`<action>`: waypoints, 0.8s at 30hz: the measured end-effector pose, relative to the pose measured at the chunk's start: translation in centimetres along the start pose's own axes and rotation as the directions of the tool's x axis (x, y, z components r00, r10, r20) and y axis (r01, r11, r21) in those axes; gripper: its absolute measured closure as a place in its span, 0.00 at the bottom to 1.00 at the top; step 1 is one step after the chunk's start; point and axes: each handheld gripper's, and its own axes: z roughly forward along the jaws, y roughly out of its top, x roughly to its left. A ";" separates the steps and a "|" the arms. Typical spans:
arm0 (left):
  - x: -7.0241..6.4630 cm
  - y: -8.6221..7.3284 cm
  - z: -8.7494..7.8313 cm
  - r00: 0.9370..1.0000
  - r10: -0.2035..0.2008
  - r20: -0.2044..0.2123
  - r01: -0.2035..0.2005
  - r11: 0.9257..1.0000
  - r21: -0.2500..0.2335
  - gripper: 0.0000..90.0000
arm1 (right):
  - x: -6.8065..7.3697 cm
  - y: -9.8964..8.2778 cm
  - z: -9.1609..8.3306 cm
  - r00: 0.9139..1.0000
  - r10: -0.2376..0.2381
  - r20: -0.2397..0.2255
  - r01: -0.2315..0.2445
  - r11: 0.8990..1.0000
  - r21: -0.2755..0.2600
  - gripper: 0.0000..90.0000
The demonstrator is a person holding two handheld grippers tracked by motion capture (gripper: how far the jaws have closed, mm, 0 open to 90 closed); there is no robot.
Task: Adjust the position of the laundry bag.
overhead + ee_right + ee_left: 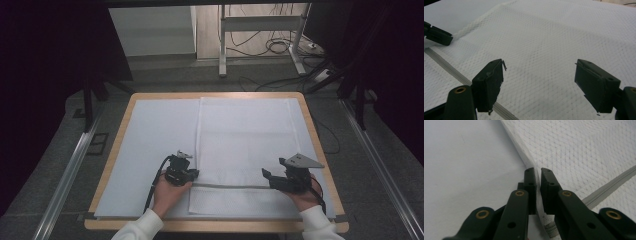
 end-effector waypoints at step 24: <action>0.7 -0.2 0.0 0.998 -0.025 0.061 0.026 1.000 -0.013 0.99 | -2.5 4.8 0.3 1.000 0.005 0.025 -0.009 0.986 0.169 0.24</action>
